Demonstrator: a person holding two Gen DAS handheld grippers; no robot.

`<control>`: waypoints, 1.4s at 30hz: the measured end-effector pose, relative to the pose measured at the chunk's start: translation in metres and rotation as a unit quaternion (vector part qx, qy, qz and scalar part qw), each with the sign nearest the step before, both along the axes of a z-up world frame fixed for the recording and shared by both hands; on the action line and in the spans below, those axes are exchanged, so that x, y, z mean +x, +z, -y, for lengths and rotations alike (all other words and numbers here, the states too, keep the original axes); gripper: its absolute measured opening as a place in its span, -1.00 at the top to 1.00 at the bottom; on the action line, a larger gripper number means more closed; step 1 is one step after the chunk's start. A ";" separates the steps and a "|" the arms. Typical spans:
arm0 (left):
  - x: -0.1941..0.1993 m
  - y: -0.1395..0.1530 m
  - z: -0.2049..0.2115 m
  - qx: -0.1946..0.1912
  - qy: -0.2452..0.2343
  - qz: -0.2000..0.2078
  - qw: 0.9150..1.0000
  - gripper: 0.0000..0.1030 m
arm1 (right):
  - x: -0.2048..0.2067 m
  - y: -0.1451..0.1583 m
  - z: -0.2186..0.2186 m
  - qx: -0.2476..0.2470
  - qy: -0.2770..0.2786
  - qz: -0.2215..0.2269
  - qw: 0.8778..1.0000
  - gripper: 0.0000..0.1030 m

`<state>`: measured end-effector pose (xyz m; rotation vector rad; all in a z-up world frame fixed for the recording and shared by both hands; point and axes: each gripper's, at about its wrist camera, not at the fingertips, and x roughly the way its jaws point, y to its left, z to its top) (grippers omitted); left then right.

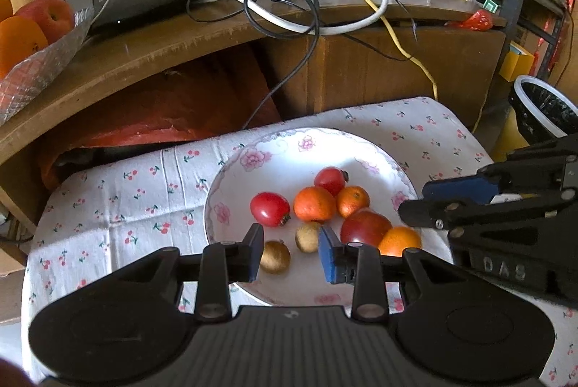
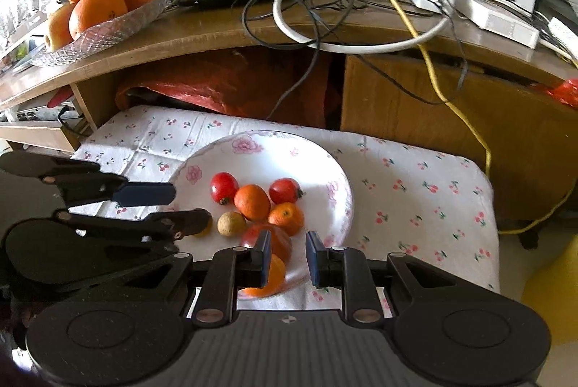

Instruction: Organize fruits

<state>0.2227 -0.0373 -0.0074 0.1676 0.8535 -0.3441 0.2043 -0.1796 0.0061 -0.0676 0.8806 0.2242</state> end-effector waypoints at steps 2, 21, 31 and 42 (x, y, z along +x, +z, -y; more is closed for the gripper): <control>-0.006 0.000 0.001 0.003 0.001 0.000 1.000 0.19 | -0.006 0.002 0.003 -0.001 -0.006 0.000 1.000 0.62; -0.051 0.000 0.013 0.008 0.003 0.002 1.000 -0.04 | -0.051 0.010 0.002 -0.023 -0.017 0.009 1.000 0.58; -0.058 0.001 0.005 0.001 0.033 0.012 0.999 -0.39 | -0.062 0.009 0.001 -0.023 -0.019 0.009 1.000 0.51; -0.066 -0.002 0.005 0.025 0.053 0.026 0.998 -0.77 | -0.067 0.009 0.001 -0.026 -0.020 0.008 0.999 0.50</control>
